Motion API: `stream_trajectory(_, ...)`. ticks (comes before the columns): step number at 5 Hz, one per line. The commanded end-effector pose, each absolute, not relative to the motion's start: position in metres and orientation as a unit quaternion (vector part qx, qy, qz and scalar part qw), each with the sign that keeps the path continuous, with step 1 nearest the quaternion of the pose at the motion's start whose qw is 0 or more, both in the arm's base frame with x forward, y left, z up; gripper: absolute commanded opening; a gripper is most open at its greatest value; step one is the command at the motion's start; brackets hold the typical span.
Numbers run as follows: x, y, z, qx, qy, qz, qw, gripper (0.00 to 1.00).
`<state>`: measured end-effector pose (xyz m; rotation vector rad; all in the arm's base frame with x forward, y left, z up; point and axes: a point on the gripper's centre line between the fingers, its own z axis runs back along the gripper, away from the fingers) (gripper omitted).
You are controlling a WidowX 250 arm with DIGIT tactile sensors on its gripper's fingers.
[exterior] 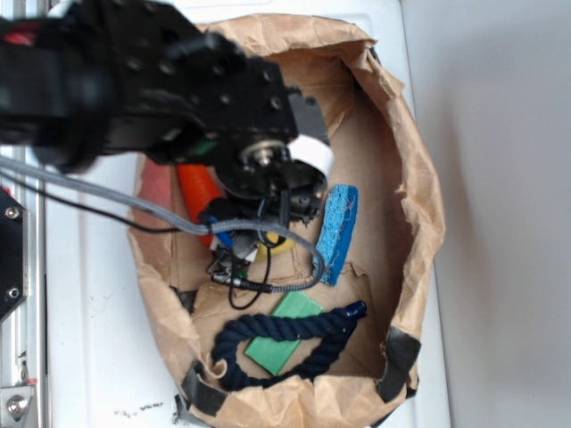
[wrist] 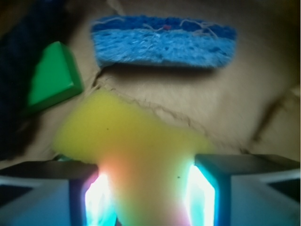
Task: Grab the green sponge.
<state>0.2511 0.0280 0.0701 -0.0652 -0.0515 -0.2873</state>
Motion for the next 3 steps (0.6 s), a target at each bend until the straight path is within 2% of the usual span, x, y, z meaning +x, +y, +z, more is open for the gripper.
stream_trajectory(1, 0.254, 0.037, 0.138, 0.041, -0.012, -0.006, 0.999, 0.0)
stream_trajectory(2, 0.256, 0.037, 0.153, 0.036, -0.041, 0.033, 0.998, 0.0)
stream_trajectory(3, 0.258, 0.034, 0.159, 0.022, -0.046, 0.033, 0.998, 0.0)
